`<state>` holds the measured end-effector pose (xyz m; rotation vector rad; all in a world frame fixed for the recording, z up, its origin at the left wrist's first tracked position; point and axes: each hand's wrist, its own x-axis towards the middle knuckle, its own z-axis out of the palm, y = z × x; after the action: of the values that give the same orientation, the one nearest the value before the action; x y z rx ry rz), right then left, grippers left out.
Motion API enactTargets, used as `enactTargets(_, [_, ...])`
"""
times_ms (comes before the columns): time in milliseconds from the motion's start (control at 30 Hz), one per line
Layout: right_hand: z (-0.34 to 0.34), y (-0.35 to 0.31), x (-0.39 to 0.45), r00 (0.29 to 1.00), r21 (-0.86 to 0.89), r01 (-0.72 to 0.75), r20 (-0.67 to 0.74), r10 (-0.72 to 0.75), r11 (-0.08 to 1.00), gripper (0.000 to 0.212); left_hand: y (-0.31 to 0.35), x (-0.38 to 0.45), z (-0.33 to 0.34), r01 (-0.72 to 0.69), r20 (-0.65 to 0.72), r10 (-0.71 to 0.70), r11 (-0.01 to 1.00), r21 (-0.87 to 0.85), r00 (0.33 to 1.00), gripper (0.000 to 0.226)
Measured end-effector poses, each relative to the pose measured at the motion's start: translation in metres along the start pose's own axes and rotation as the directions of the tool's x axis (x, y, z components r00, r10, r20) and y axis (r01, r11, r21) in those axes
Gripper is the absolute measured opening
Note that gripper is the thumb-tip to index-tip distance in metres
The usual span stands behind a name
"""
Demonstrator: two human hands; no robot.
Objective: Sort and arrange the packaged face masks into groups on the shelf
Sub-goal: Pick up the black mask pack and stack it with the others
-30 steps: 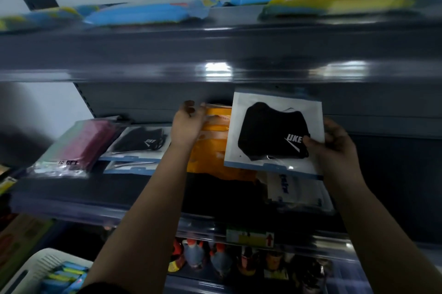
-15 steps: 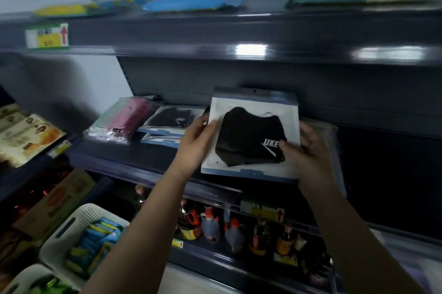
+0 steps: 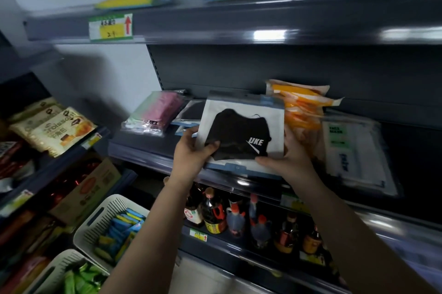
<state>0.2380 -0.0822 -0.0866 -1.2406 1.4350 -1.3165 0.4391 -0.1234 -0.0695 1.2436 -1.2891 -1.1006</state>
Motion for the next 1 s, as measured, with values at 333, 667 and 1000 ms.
enactTargets(333, [0.090,-0.013,0.047,0.985,-0.286,-0.004,-0.165,-0.045,0.958,0.088,-0.011,0.071,-0.072,-0.010,0.145,-0.019,0.981,0.193,0.989,0.071])
enactTargets(667, [0.131,0.005,0.077,0.967,-0.651,-0.023,-0.208,-0.149,0.759,0.042,-0.030,0.123,-0.074,-0.177,0.213,0.067,0.812,0.556,0.975,0.063])
enactTargets(1000, [0.154,0.009,0.093,0.995,-0.754,-0.099,-0.068,0.072,0.649,0.063,-0.056,0.142,-0.077,-0.307,0.373,0.067,0.709,0.635,0.925,0.054])
